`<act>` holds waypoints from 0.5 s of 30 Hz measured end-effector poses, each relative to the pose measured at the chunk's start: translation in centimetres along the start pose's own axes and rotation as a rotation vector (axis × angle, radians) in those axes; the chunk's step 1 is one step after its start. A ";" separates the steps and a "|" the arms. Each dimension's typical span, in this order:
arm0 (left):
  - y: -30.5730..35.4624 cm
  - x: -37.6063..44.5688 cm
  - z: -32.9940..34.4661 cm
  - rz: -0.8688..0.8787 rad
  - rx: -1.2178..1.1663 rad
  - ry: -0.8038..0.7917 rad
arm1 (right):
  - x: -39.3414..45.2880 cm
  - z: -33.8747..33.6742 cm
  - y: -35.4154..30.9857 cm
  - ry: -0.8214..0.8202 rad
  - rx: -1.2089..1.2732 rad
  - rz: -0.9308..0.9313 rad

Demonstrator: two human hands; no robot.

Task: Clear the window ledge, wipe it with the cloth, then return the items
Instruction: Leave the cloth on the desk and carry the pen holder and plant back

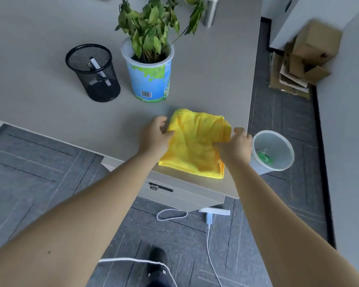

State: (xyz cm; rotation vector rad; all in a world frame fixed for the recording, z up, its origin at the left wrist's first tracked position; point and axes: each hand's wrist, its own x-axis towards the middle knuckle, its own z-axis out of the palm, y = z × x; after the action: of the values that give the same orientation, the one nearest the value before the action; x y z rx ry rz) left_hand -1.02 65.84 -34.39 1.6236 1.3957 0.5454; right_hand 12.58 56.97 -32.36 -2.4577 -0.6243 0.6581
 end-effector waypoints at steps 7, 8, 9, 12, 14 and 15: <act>-0.6 1.4 -5.3 0.107 -0.066 0.389 | 0.3 2.7 -5.9 -0.023 0.158 -0.361; -1.0 1.8 -6.3 0.102 -0.094 0.429 | 0.3 3.7 -6.9 -0.064 0.205 -0.383; -1.4 2.2 -7.4 0.089 -0.125 0.462 | 0.4 4.6 -7.9 -0.103 0.249 -0.396; -2.5 4.2 -10.5 0.027 -0.182 0.486 | 1.2 7.1 -10.6 -0.182 0.366 -0.393; -3.1 6.0 -12.1 -0.018 -0.214 0.436 | 2.2 8.0 -12.1 -0.195 0.439 -0.393; -3.2 6.9 -12.6 -0.034 -0.244 0.404 | 2.7 8.2 -12.8 -0.196 0.472 -0.399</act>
State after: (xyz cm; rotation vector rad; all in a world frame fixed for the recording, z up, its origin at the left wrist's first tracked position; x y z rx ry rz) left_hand -10.98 76.52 -32.34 1.3372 1.5709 1.0242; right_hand 6.32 71.13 -31.98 -1.7824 -0.8892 0.7809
